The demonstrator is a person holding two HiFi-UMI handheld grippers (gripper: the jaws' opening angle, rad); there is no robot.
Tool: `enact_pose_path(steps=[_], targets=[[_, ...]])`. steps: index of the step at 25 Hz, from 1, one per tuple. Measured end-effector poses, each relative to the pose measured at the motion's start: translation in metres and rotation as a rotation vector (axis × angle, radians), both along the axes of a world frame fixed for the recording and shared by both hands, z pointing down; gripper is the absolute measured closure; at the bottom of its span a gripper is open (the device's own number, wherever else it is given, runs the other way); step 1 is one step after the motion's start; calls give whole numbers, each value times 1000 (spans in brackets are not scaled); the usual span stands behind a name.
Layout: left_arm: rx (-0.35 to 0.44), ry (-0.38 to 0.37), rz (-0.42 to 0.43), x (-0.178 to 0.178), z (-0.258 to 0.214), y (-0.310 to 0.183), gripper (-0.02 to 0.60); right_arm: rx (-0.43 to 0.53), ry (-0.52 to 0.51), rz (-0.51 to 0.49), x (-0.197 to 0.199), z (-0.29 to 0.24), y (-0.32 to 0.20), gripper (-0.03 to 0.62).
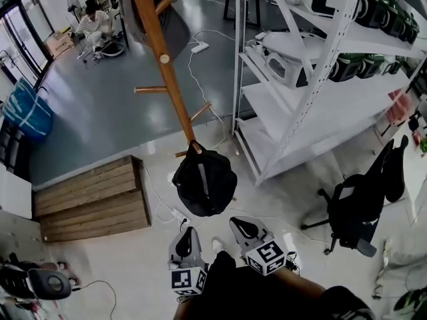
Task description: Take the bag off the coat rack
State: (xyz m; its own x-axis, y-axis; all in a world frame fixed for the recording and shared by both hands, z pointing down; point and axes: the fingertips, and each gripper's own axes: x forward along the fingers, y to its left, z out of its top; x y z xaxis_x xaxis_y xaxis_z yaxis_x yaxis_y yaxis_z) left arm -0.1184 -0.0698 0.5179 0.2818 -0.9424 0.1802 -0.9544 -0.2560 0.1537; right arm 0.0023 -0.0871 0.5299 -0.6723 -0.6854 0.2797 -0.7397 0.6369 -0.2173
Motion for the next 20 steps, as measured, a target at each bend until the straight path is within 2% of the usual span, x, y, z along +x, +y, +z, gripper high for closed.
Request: enact_pose_path(steps=[9,14,20], targets=[[-3,-6,70,-42,8,-55,565,2,22,63,-38,2,-48,582],[-32,-5,59,-63,21,-71,565,-18,45,70,-47,9,-62,580],[-71,-11,75,-66,34,-86,565,-33,56,86,-46,18,-83,580]])
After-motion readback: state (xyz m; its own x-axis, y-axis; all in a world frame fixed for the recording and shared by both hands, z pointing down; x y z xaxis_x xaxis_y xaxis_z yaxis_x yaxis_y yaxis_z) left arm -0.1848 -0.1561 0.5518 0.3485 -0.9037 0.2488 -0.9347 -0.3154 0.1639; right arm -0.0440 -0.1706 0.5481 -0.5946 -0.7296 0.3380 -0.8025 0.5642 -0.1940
